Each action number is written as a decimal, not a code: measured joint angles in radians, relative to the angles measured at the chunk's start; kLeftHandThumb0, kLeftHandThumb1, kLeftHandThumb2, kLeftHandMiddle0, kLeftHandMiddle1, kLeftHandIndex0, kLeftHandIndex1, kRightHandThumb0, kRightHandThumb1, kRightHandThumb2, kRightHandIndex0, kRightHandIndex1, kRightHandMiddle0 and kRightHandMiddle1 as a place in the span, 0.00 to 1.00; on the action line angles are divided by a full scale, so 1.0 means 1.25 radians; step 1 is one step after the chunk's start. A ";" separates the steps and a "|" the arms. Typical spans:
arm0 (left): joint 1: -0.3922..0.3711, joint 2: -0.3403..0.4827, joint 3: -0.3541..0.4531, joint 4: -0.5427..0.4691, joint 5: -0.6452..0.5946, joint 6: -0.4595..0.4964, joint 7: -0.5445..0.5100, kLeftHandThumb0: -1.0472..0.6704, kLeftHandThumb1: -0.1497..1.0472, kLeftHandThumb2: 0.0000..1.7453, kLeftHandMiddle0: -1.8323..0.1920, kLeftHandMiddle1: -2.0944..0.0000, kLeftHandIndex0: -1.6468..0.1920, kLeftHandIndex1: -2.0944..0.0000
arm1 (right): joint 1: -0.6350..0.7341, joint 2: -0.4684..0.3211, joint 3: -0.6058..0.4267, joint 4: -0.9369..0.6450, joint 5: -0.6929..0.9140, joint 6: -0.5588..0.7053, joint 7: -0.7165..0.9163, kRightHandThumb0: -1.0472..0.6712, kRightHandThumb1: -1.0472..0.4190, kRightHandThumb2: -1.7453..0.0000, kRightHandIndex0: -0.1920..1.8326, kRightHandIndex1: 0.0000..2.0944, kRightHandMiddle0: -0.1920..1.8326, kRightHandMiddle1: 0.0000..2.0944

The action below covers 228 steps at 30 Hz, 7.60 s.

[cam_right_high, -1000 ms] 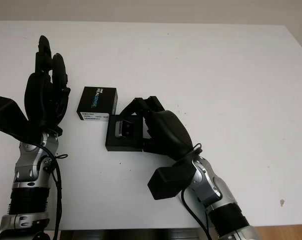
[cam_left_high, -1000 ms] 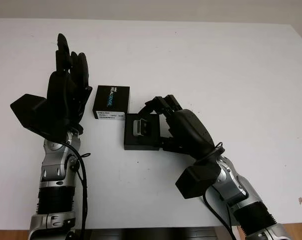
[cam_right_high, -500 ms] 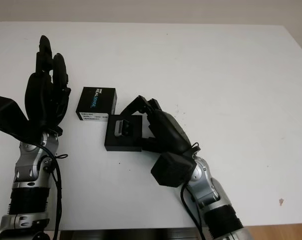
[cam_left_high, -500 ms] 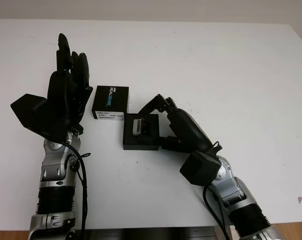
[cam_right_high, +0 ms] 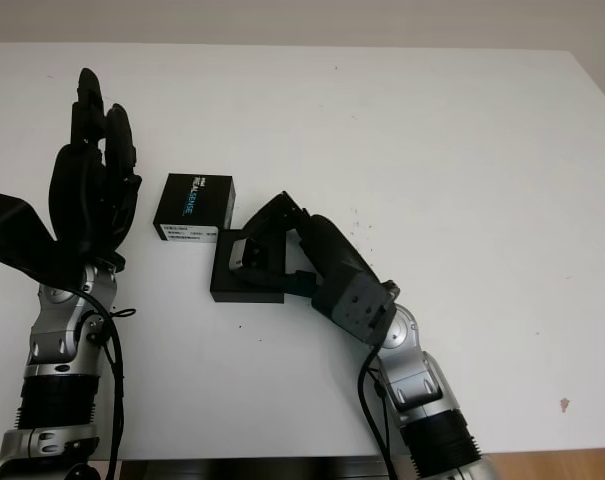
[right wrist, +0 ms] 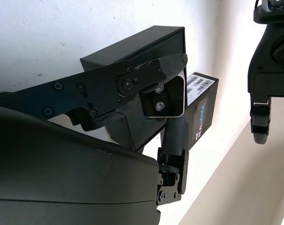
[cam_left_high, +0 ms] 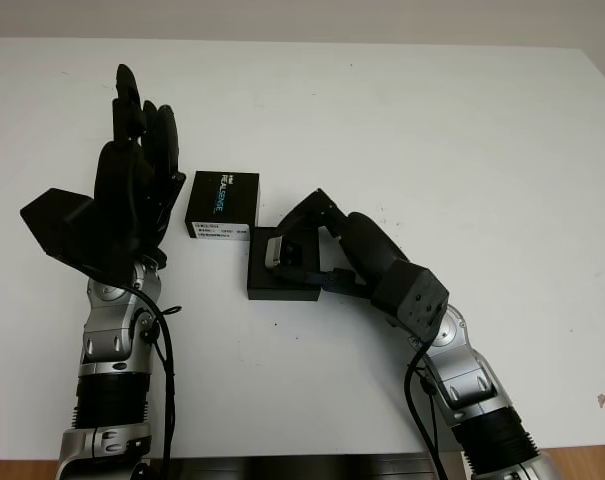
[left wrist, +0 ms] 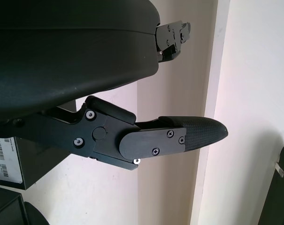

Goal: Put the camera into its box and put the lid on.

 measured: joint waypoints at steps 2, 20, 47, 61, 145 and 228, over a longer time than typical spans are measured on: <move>0.000 0.000 0.000 0.000 0.001 0.000 0.000 0.19 1.00 0.29 1.00 1.00 1.00 1.00 | 0.000 0.000 0.000 0.000 0.002 0.000 0.000 0.37 0.02 0.97 0.05 0.57 0.15 0.92; 0.000 -0.002 -0.001 0.008 -0.002 -0.006 -0.011 0.20 1.00 0.29 1.00 1.00 1.00 1.00 | -0.042 0.073 -0.070 0.038 0.136 -0.075 0.003 0.36 0.00 0.96 0.02 0.54 0.10 0.89; 0.002 -0.009 -0.002 0.010 -0.007 -0.010 -0.010 0.20 1.00 0.29 1.00 1.00 1.00 1.00 | -0.218 -0.108 -0.132 0.015 0.280 0.368 0.289 0.37 0.04 0.97 0.07 0.39 0.19 0.88; 0.002 -0.009 -0.003 0.010 -0.007 -0.010 -0.010 0.21 1.00 0.29 1.00 1.00 1.00 1.00 | -0.267 -0.133 -0.108 0.016 0.282 0.414 0.366 0.34 0.05 0.97 0.10 0.38 0.23 0.88; 0.005 -0.009 -0.004 0.014 -0.006 -0.016 -0.012 0.19 1.00 0.30 1.00 1.00 1.00 1.00 | -0.297 -0.165 -0.007 0.051 0.123 0.299 0.399 0.39 0.09 0.97 0.13 0.40 0.25 0.87; 0.018 -0.026 -0.017 -0.009 0.000 -0.017 0.014 0.19 1.00 0.30 1.00 1.00 1.00 1.00 | -0.196 -0.262 -0.004 0.088 -0.079 -0.431 0.230 0.13 0.00 0.70 0.09 0.02 0.04 0.19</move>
